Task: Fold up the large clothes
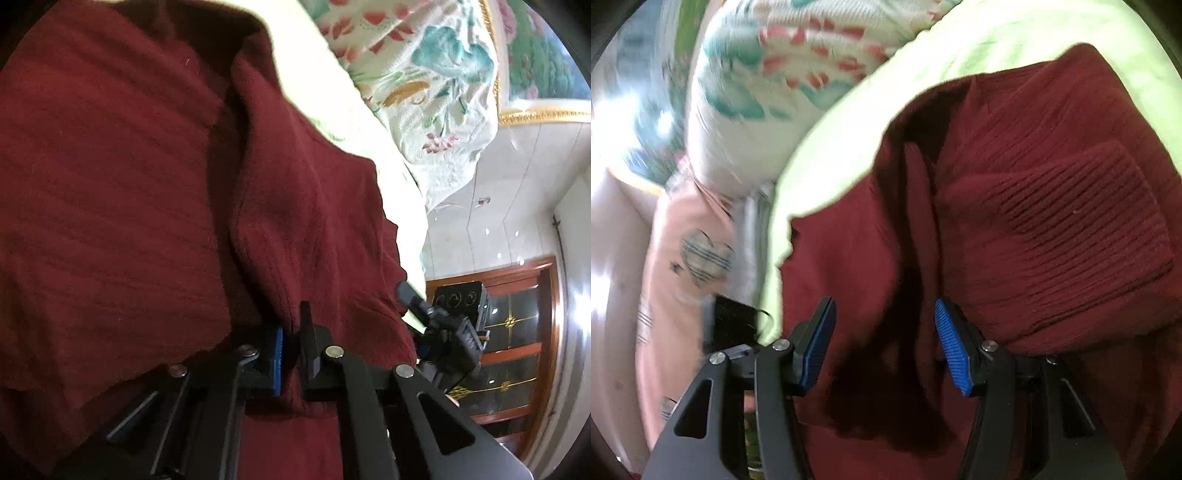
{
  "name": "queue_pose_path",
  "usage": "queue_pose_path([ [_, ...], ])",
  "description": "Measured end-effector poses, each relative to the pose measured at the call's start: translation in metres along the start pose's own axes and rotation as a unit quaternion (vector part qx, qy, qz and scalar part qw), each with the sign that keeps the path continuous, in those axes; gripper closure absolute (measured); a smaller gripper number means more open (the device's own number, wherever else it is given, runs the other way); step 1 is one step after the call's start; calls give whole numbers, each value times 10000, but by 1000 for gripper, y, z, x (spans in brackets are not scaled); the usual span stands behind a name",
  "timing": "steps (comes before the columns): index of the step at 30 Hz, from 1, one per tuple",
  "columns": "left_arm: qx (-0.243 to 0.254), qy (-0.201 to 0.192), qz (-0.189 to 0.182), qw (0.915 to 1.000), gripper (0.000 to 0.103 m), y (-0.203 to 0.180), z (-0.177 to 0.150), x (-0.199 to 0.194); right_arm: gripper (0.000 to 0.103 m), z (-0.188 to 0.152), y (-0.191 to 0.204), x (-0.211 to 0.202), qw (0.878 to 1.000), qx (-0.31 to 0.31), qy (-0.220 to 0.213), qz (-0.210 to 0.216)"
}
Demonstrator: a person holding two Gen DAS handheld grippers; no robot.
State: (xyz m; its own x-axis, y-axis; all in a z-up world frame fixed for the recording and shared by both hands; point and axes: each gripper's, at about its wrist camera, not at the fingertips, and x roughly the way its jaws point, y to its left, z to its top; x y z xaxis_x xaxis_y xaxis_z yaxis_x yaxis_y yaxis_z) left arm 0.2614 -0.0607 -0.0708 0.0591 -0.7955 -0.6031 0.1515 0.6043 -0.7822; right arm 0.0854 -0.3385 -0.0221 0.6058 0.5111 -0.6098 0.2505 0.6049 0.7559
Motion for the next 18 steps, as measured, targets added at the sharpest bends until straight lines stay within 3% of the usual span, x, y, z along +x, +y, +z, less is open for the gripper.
queue_pose_path([
  [2,100,-381,134,9991,99,-2,3,-17,46,2,-3,-8,9998,42,-201,-29],
  [4,-83,-749,-33,9971,99,6,10,-39,46,3,-3,-14,9995,-34,-290,-147],
  [7,-184,-969,59,9951,99,16,17,-54,54,3,6,-15,9990,-241,-286,-240],
  [11,-236,-963,115,9950,99,21,17,-55,55,3,18,-5,9986,-427,-197,-251],
  [15,-382,-897,125,9952,99,30,15,-49,55,3,27,7,9957,-580,-93,-714],
  [18,-346,-808,173,9960,99,30,12,-40,55,3,30,20,9973,-522,112,-501],
])
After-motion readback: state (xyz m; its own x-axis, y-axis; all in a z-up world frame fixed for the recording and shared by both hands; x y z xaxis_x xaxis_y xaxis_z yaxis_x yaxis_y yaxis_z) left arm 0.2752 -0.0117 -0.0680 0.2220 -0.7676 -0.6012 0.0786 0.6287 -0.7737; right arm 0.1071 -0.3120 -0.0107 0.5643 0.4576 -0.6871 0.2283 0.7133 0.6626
